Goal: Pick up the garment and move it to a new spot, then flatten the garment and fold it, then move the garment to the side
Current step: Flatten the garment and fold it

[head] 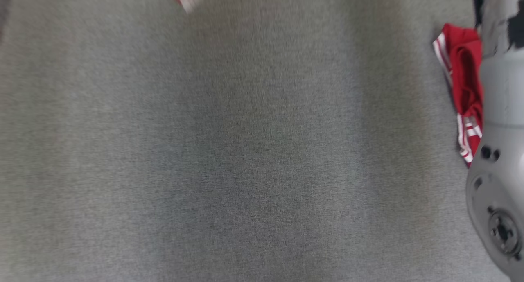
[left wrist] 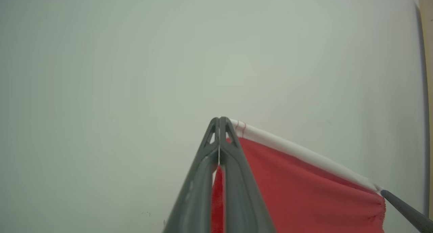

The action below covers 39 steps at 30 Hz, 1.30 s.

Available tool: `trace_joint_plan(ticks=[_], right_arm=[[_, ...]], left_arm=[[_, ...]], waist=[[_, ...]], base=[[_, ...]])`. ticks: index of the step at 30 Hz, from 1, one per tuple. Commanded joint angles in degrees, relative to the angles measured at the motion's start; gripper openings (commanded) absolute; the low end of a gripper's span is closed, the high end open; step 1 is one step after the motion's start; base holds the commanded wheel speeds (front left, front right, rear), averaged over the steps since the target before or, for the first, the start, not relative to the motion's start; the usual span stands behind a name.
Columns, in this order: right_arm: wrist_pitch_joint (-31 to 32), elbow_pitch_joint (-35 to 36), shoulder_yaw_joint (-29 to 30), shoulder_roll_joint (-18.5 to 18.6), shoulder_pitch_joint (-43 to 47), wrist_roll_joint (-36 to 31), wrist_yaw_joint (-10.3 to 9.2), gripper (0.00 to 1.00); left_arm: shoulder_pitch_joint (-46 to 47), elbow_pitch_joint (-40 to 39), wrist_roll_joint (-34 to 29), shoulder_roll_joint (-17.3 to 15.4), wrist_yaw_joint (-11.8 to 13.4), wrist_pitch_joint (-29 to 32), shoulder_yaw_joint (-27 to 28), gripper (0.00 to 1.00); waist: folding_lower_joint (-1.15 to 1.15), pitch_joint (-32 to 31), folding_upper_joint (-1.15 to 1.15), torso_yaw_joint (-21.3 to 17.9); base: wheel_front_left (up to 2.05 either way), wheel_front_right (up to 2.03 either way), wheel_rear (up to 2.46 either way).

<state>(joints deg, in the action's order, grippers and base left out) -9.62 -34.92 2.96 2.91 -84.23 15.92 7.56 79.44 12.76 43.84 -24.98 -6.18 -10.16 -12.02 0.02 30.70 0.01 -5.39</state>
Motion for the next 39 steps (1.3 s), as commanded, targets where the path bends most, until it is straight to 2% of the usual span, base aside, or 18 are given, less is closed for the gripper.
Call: trace_joint_plan(ticks=[1, 4, 6, 10, 14, 15, 19, 23, 28, 32, 39], right_arm=[[-2.0, -0.9, 1.1, 0.2, -1.5, -0.9, -0.14, 0.0], [-4.1, -3.0, 1.5, 0.1, -3.1, -2.3, -0.14, 0.0], [-4.5, -4.3, -0.4, 0.1, -2.3, -3.6, -0.14, 0.0], [-4.2, -6.5, -6.6, 0.8, 1.9, -3.2, -0.14, 0.0], [-1.7, -5.2, -15.1, 3.6, 9.4, 0.5, -0.14, 0.0], [-1.7, -5.2, -15.1, 3.6, 9.4, 0.5, -0.14, 0.0], [1.5, -0.1, -20.9, 8.2, 18.9, 5.3, -0.14, 0.0], [5.7, 6.3, -23.1, 13.1, 30.1, 7.3, -0.14, 0.0], [12.7, 12.7, -22.0, 16.4, 43.0, 5.1, -0.16, 0.0], [21.3, 18.5, -18.5, 15.8, 53.5, 4.1, -0.18, 0.0], [38.1, 32.6, -13.1, 13.9, 70.9, 3.3, -0.18, 0.0]], left_arm=[[1.8, 0.0, -0.9, 0.0, -0.2, -1.9, 1.0, 0.0], [3.3, -0.6, -0.8, 1.1, -0.7, -4.3, 2.8, 0.0], [1.1, -0.9, -0.2, 2.1, -0.9, -4.7, 2.7, 0.0], [-6.7, -2.2, 0.4, 3.3, -1.4, -5.0, 0.9, 0.0], [-19.0, -7.2, 2.7, 4.9, -1.3, -5.0, 2.6, 0.0], [-19.0, -7.2, 2.7, 4.9, -1.3, -5.0, 2.6, 0.0], [-32.8, -13.1, 4.2, 7.6, -1.3, -5.0, 6.4, 0.0], [-46.7, -17.8, 5.2, 11.3, -1.3, -5.0, 10.8, 0.0], [-60.7, -21.0, 5.0, 13.6, -1.2, -5.1, 11.7, 0.0], [-67.7, -21.6, 5.2, 14.6, -1.2, -5.1, 10.0, 0.0], [-76.9, -22.8, 5.9, 15.2, -1.2, -5.1, 7.6, 0.0]], waist=[[-0.02, 4.0, -0.01, -0.5], [-0.02, 4.6, -0.01, 0.1], [-0.02, 5.1, -0.01, 0.8], [-0.02, 5.3, -0.01, 2.0], [-0.02, 3.8, -0.01, 3.0], [-0.02, 3.8, -0.01, 3.0], [-0.02, 0.3, -0.01, 4.2], [-0.02, -4.7, -0.01, 4.6], [-0.02, -10.5, -0.01, 4.7], [-0.02, -14.6, -0.01, 5.5], [-0.02, -19.3, -0.01, 6.1]], base=[[0.0, 0.0, 0.0], [0.0, 0.0, 0.0], [0.0, 0.0, 0.0], [0.0, 0.0, 0.0], [0.0, 0.0, 0.0], [0.0, 0.0, 0.0], [0.0, 0.0, 0.0], [0.0, 0.0, 0.0], [0.0, 0.0, 0.0], [0.0, 0.0, 0.0], [0.0, 0.0, 0.0]])
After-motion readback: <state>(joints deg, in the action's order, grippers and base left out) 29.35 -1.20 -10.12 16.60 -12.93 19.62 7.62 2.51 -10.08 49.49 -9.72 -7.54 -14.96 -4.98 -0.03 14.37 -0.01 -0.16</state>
